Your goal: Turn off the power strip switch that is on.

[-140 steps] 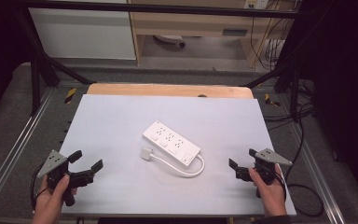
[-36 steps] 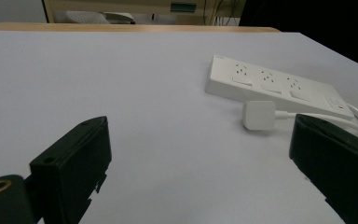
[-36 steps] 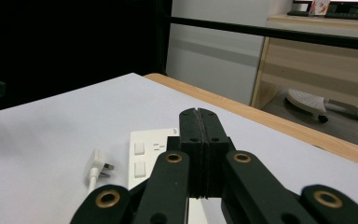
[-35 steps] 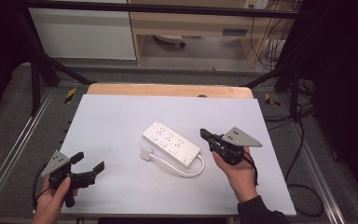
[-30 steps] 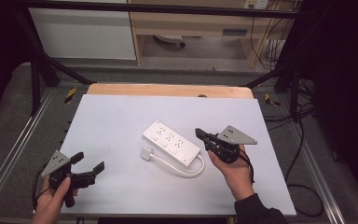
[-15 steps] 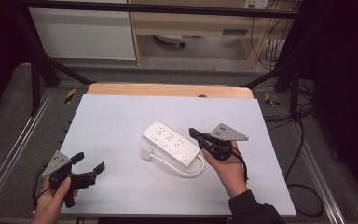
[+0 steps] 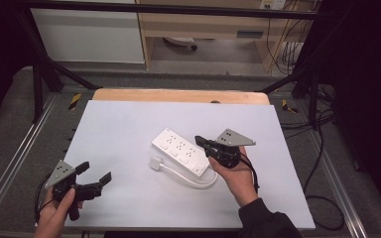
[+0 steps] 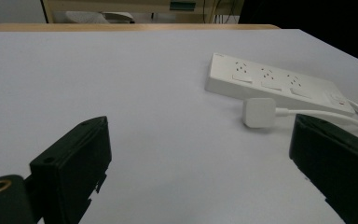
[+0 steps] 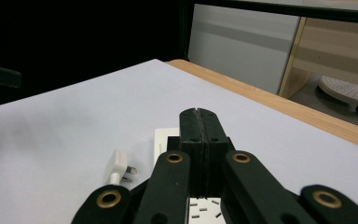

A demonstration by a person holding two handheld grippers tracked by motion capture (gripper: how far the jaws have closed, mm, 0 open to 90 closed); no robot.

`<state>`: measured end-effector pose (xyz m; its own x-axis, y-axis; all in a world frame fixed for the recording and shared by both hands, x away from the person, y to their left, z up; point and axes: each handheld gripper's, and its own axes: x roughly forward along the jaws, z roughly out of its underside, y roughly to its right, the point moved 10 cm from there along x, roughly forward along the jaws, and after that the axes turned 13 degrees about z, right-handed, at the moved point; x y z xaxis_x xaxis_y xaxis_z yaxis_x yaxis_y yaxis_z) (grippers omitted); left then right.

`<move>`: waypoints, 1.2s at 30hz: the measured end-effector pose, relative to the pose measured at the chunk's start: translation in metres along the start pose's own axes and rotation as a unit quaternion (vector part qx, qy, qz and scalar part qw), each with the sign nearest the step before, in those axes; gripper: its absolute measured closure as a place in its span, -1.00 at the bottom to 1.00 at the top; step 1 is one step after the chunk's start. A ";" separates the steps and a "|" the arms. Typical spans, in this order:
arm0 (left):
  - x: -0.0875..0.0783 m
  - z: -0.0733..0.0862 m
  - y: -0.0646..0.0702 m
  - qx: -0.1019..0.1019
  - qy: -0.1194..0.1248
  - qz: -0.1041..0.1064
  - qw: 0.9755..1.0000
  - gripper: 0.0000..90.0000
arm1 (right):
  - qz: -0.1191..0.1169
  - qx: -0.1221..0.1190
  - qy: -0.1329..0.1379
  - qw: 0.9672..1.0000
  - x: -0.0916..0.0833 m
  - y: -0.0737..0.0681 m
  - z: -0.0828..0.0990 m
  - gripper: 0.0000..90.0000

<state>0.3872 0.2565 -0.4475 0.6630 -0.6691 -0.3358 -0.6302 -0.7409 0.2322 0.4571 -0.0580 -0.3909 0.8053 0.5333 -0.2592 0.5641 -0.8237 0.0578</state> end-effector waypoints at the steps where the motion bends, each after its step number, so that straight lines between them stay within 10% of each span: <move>1: 0.000 0.000 0.000 0.000 0.000 0.000 1.000 -0.88 | -0.003 0.000 -0.003 1.000 0.003 -0.001 0.001 1.00; 36: -0.002 -0.002 -0.001 0.001 0.007 0.001 1.000 -0.89 | -0.025 -0.021 -0.094 0.995 0.042 -0.017 0.034 1.00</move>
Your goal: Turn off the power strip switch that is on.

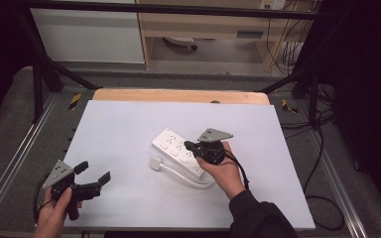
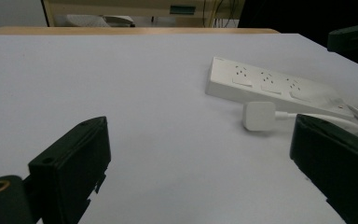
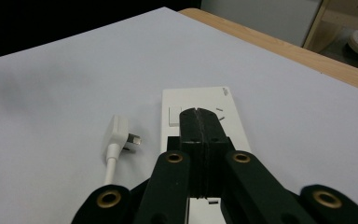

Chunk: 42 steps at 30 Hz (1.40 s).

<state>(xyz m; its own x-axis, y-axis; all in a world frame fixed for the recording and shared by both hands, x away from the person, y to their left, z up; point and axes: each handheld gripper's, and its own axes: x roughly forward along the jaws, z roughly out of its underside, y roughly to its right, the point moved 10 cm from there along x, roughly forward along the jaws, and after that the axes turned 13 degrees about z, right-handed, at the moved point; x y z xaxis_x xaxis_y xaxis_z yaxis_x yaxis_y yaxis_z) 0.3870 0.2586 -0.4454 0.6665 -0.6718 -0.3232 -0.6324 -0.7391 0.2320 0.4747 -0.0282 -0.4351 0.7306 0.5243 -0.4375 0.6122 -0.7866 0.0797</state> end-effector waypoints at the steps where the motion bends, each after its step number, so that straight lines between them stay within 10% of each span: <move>1: 0.000 0.000 0.000 0.000 0.000 0.000 1.000 -0.89 | -0.001 0.000 -0.001 1.000 0.001 0.000 0.001 1.00; 42: 0.003 0.003 0.004 0.011 -0.010 0.003 1.000 -0.89 | -0.013 -0.008 -0.042 0.999 0.017 -0.009 0.024 1.00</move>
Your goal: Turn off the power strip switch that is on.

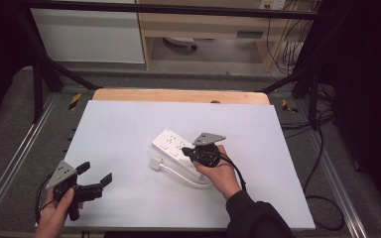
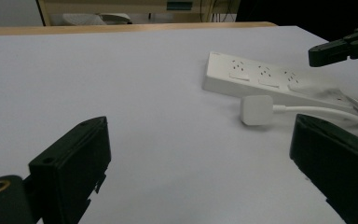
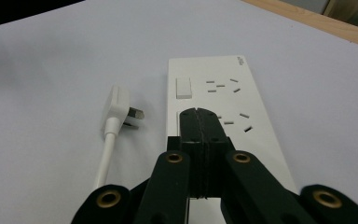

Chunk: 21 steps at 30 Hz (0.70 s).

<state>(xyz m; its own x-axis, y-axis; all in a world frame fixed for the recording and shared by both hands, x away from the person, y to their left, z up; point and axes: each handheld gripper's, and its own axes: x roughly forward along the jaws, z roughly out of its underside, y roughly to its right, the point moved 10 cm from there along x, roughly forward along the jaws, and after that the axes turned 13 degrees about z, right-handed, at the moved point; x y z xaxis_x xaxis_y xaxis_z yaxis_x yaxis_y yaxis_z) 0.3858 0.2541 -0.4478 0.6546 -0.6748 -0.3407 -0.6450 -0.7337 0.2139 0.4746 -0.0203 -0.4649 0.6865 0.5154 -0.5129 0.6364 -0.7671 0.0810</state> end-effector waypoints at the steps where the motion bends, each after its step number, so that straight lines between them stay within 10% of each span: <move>1: 0.000 0.000 0.000 0.000 0.000 0.000 1.000 -0.89 | 0.000 0.000 0.000 1.000 0.000 0.000 0.000 1.00; 21: 0.000 0.000 0.001 0.004 -0.001 0.004 1.000 -0.89 | -0.002 -0.011 -0.031 0.999 0.016 -0.009 0.014 1.00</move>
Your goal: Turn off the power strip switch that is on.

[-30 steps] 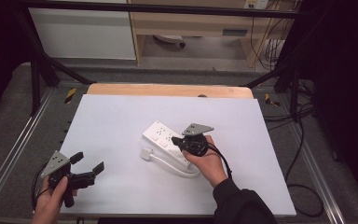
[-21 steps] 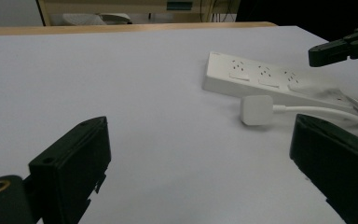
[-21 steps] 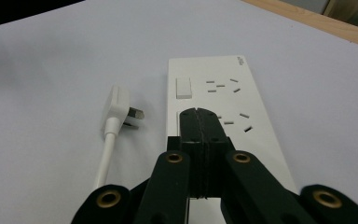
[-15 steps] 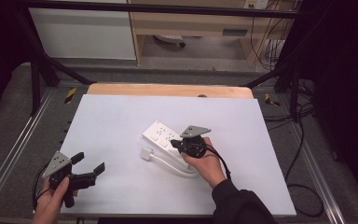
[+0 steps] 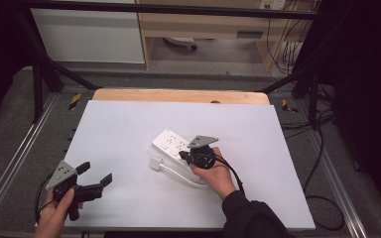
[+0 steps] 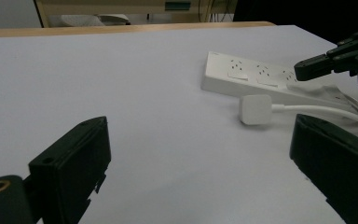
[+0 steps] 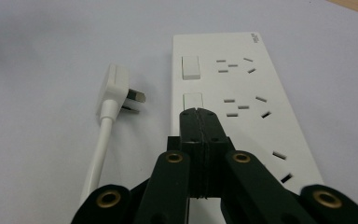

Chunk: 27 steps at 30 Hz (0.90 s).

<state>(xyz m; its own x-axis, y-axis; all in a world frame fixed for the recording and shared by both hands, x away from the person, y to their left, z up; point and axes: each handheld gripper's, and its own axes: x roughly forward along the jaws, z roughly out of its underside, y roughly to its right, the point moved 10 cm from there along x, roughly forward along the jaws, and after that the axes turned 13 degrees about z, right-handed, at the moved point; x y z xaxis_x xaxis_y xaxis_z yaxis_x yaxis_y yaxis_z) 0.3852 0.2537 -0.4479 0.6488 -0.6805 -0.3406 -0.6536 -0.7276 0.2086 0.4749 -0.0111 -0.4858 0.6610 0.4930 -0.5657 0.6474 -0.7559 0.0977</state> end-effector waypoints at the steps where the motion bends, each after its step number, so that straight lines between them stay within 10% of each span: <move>1: 0.000 0.000 0.000 -0.001 0.000 -0.001 1.000 -0.89 | 0.001 0.001 -0.002 1.000 0.002 0.000 0.001 1.00; 27: -0.001 -0.001 -0.001 -0.002 0.002 -0.002 1.000 -0.89 | 0.003 0.004 -0.018 1.000 0.011 -0.001 0.005 1.00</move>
<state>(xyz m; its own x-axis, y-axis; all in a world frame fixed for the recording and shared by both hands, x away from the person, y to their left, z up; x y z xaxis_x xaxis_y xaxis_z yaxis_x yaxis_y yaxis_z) 0.3854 0.2550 -0.4470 0.6527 -0.6780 -0.3381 -0.6493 -0.7305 0.2114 0.4793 -0.0067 -0.4965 0.6507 0.4734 -0.5937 0.6408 -0.7618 0.0948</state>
